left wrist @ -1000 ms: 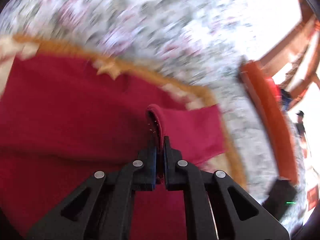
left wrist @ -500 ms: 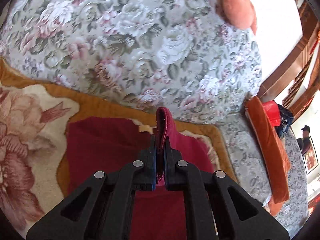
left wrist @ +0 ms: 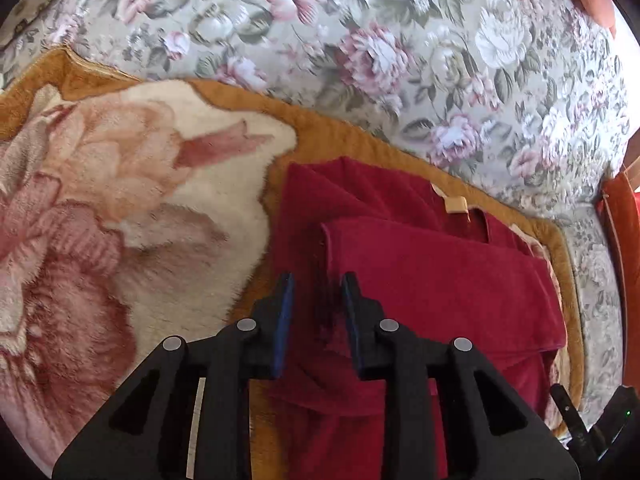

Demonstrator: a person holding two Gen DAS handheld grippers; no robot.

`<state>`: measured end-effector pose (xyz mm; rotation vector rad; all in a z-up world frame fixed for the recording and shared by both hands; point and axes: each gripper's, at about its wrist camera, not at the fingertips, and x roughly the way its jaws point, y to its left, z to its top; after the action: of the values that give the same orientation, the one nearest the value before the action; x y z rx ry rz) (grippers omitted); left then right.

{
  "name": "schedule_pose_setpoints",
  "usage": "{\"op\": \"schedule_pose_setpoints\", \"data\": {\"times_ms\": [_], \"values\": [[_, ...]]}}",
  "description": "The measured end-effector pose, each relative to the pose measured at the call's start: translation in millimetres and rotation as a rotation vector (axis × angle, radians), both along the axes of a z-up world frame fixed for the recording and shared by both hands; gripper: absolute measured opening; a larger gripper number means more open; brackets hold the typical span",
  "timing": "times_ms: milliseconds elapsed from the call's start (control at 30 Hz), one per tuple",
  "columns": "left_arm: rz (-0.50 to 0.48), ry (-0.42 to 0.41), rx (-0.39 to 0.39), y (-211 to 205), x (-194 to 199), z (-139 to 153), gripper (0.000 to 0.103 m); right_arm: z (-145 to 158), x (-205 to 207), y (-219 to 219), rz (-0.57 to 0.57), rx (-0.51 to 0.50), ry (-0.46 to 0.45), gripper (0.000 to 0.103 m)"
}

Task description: Fold small clothes

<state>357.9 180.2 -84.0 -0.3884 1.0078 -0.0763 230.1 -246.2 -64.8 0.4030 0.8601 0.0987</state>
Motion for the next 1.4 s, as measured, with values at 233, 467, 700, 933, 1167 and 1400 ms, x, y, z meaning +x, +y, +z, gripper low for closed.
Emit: {"op": "schedule_pose_setpoints", "data": {"times_ms": [233,467,700,933,1167,1400], "values": [[-0.025,-0.197,0.036,-23,-31,30,0.022,5,2,-5,0.01,0.018,-0.014,0.034],[-0.05,-0.072,0.041,-42,-23,-19,0.023,49,62,12,0.294,-0.19,-0.127,0.032],[-0.051,-0.075,-0.024,-37,-21,-17,0.024,-17,100,9,0.445,-0.3,0.015,0.023],[0.007,-0.135,-0.046,-23,-13,1,0.024,7,103,8,0.466,-0.232,-0.012,0.023],[0.025,-0.036,0.018,-24,14,-23,0.025,1,177,27,0.362,-0.328,0.037,0.024],[0.016,0.001,0.018,-21,17,-22,0.025,-25,189,25,0.331,-0.312,0.12,0.028]]}}
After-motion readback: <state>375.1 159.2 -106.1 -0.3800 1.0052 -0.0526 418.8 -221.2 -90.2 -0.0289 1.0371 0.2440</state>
